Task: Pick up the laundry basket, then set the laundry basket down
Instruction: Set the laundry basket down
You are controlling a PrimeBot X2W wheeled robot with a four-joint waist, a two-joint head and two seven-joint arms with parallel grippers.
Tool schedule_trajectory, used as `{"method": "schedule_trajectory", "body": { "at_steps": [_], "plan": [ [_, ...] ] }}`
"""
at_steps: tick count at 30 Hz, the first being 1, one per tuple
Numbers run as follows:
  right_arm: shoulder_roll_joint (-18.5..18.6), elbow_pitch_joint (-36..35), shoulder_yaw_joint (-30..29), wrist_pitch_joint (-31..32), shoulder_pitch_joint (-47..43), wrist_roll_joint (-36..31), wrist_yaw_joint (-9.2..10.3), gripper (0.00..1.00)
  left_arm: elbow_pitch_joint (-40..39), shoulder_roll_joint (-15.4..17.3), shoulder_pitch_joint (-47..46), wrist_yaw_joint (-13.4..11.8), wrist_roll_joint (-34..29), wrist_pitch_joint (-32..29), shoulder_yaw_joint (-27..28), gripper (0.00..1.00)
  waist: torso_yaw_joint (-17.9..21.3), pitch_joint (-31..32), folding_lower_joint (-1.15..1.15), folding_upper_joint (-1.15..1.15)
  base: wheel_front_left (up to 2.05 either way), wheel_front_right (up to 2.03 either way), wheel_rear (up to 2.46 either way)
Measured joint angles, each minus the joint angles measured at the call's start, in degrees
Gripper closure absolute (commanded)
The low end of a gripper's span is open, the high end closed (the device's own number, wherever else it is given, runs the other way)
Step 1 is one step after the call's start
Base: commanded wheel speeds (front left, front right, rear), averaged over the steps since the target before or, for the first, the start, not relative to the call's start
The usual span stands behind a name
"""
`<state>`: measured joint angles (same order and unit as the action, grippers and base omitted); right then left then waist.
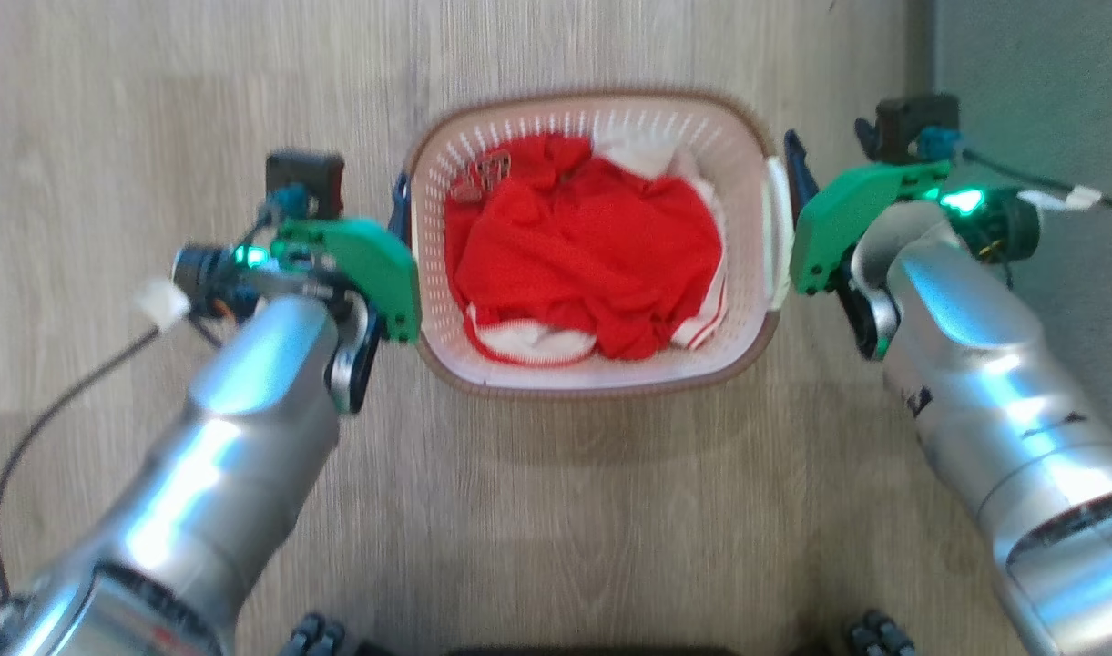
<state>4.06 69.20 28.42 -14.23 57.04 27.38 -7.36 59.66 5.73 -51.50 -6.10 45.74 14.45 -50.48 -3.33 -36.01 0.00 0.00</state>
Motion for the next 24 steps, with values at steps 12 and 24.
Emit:
{"method": "schedule_trajectory", "body": {
  "at_steps": [12,24],
  "plan": [
    [-0.09,-13.38,-8.26,-0.07,-14.16,-4.17,0.00,0.00,-18.34,2.80,20.08,-0.98,-13.56,0.00,16.44,0.00,1.14,14.37,0.00,0.00,0.00,0.00,0.00],
    [-0.31,-29.04,-15.15,-0.07,-30.71,-9.17,0.00,0.00,-34.31,2.80,36.82,-0.91,-24.07,0.00,28.49,0.00,1.00,26.57,-0.01,0.00,0.00,0.00,0.00]
  ]
}}
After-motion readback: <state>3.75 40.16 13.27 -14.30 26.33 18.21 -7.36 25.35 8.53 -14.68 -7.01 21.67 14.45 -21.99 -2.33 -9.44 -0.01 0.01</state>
